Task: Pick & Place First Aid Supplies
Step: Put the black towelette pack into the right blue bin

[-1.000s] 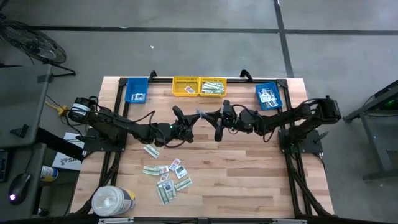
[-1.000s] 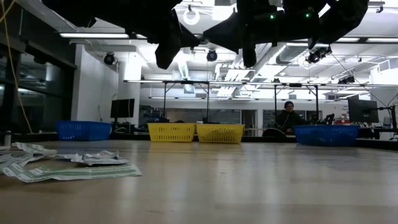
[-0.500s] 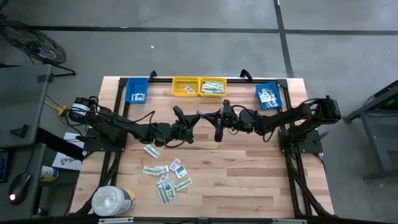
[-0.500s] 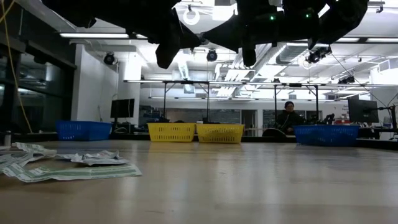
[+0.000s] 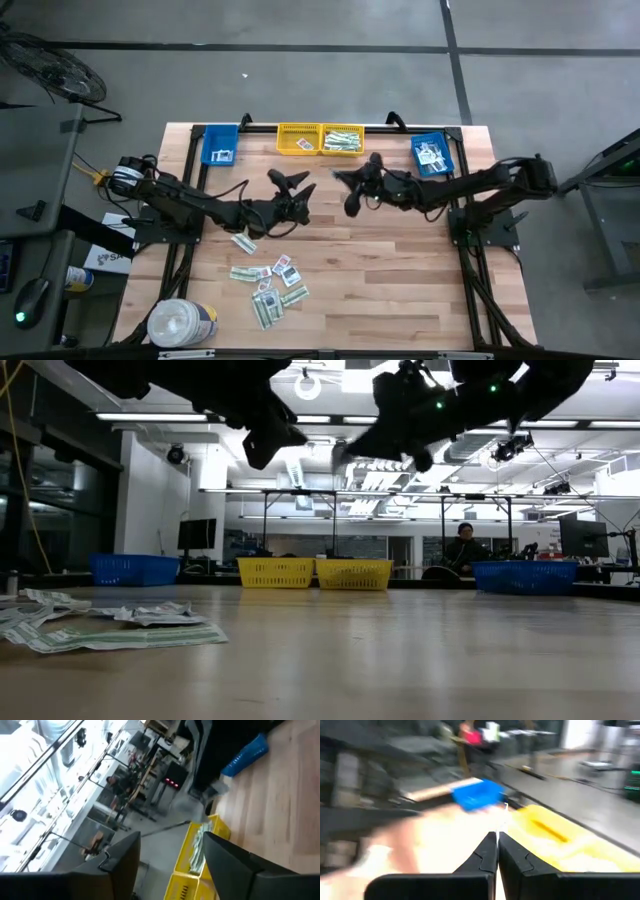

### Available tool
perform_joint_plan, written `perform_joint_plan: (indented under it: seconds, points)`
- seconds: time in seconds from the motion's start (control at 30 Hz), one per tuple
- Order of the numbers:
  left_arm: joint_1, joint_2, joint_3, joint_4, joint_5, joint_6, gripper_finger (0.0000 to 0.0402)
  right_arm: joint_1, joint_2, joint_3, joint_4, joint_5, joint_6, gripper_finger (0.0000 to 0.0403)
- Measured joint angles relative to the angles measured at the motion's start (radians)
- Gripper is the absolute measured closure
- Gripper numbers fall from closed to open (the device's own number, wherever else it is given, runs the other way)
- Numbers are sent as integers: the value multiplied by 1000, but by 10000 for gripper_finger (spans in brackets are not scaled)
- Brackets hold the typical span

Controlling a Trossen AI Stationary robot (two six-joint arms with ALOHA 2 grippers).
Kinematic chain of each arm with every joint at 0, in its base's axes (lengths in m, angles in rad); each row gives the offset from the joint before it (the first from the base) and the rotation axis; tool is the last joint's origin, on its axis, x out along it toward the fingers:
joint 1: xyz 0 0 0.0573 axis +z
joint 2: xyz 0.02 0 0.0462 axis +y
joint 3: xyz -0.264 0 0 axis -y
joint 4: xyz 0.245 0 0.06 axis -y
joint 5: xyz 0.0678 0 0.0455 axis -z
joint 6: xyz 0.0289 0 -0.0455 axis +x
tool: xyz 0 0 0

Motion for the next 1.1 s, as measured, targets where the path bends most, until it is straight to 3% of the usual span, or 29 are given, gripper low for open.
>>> perform_joint_plan:
  seconds: [0.23,0.5,0.77,1.1]
  points:
    - [-5,0,1,-219,-21,-213,187,-89,-202,0,-493,287,21,403]
    - [-4,1,0,-422,68,-452,186,-254,-338,0,-962,377,151,403]
    - [62,-21,-14,-532,209,-616,191,-464,-340,0,-1209,290,192,403]
    - [136,-168,-163,-516,482,-774,241,-713,-324,0,-1236,41,18,403]
